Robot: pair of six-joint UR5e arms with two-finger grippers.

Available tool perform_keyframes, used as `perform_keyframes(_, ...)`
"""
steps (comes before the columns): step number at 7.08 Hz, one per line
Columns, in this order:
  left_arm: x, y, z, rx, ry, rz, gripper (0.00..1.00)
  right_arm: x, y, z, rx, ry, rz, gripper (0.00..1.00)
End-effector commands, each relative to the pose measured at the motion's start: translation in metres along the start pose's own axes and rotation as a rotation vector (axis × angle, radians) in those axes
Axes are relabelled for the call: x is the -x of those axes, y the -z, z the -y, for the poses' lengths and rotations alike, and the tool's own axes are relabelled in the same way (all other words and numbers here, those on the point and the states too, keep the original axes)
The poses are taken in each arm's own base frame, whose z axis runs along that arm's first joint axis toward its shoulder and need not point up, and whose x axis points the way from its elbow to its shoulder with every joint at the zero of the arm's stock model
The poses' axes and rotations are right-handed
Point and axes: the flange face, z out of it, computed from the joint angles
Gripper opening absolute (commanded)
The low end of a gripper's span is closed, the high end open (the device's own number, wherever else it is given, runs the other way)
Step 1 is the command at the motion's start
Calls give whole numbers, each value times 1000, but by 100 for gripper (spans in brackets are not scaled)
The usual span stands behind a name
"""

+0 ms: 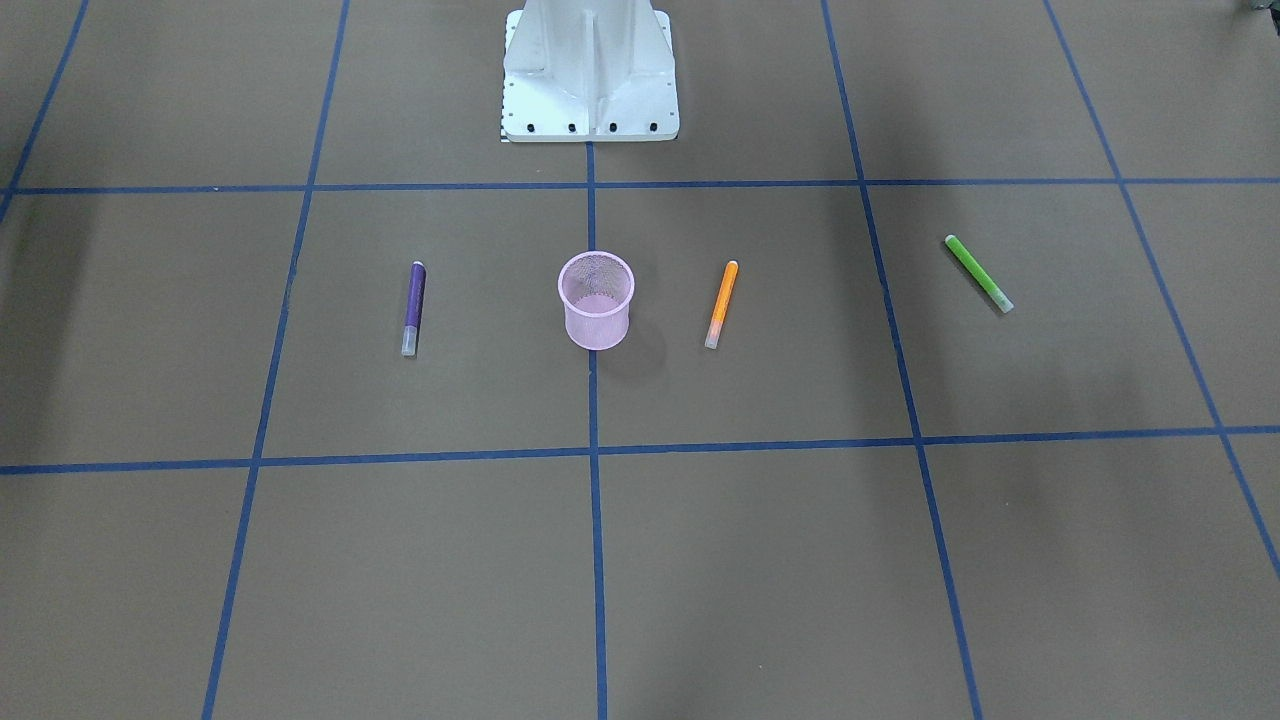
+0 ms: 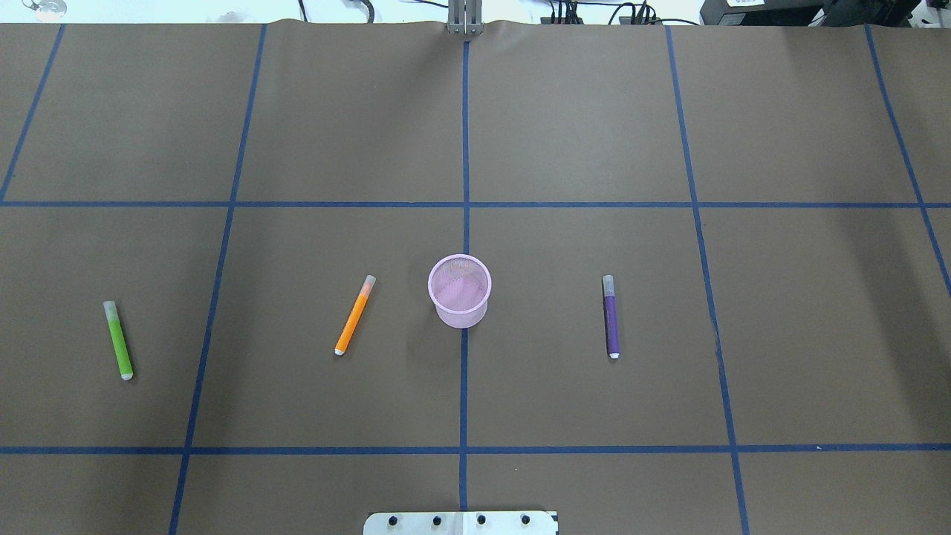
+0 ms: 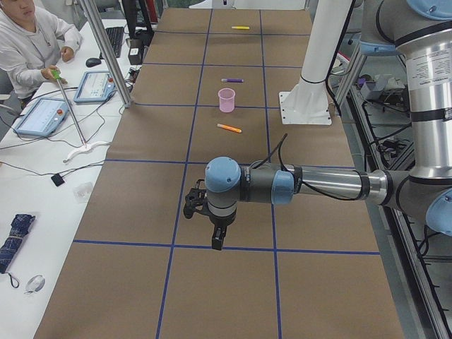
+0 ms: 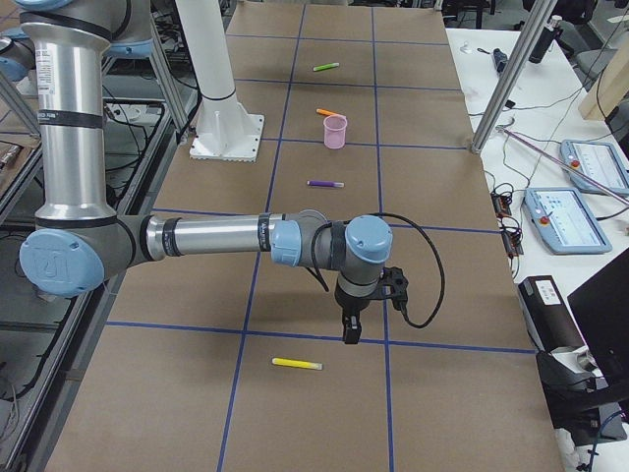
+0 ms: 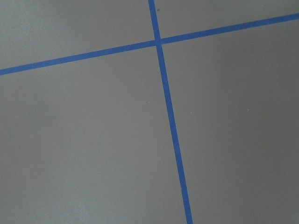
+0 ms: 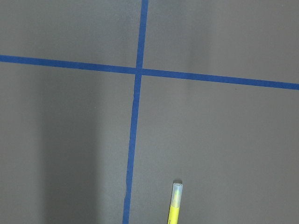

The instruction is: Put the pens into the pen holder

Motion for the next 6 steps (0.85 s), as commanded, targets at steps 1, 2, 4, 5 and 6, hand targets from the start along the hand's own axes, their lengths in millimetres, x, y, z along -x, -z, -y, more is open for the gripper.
perform_keyframes(1,-3,3,3,-8,-7,-2,100,0,0,0,-1,1,0,100)
perform_keyframes(2,-4,4,3,-9,-5,-2,100,1,1,0,-2,5,0,100)
perform_keyframes(4,-8,11,15,-24,-14,8,100,12,15,2,-30,28,-3,100)
perform_keyframes(5,-18,23,27,-54,-39,6,100,25,31,7,-64,56,-9,100)
perform_keyframes(6,-29,39,46,-89,-70,13,100,38,47,11,-97,83,-12,100)
